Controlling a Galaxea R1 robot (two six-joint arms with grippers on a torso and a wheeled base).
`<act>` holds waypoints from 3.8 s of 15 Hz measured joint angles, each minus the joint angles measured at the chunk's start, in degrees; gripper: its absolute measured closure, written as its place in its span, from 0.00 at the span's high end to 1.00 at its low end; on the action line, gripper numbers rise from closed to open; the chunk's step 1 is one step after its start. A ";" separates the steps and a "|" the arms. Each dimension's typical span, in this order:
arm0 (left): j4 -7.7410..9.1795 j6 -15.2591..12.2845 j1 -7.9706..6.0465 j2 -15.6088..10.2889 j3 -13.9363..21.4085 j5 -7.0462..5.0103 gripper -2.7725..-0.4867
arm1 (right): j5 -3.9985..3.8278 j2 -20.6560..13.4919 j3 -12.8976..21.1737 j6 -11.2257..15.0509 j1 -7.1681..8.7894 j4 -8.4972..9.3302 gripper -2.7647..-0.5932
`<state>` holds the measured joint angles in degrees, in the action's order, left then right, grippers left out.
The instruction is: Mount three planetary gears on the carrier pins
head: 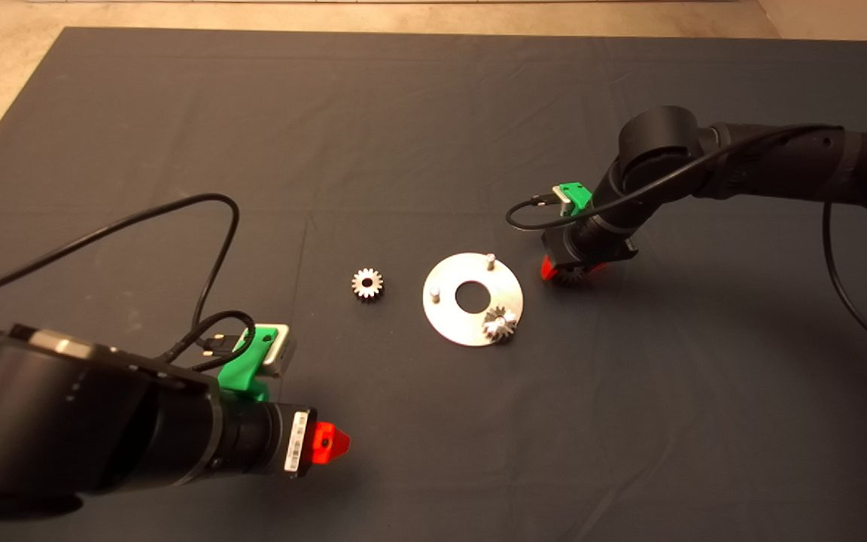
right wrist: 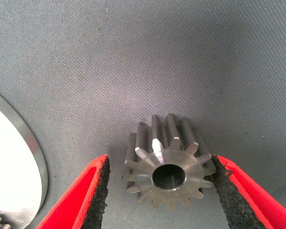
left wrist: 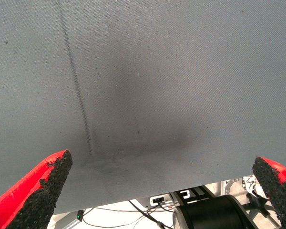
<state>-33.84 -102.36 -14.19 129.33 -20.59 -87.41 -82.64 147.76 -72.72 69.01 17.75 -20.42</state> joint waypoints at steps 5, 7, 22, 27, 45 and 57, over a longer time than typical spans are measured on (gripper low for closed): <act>0.00 0.00 -0.02 0.00 0.00 0.00 0.99 | -0.07 -0.13 0.00 0.00 -0.02 0.00 0.30; 0.00 0.00 -0.02 0.00 0.00 0.00 0.99 | -0.11 -0.16 0.00 0.00 -0.02 0.00 0.27; 0.00 0.00 -0.02 -0.02 0.00 0.00 0.99 | -0.13 -0.16 0.01 0.00 -0.02 0.06 0.20; 0.00 0.00 -0.02 -0.15 0.00 -0.02 0.99 | -0.10 -0.16 0.01 0.04 0.02 0.38 0.18; 0.22 0.00 -0.77 0.05 0.00 0.01 0.99 | 0.81 10.03 -0.32 0.26 8.66 8.85 0.16; 0.44 0.00 -1.07 0.00 0.00 0.01 0.99 | -5.03 13.98 -4.73 0.22 8.74 8.85 0.16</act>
<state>-33.40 -102.36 -15.26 129.33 -20.59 -87.40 -87.67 161.74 -77.45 69.23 26.49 -11.57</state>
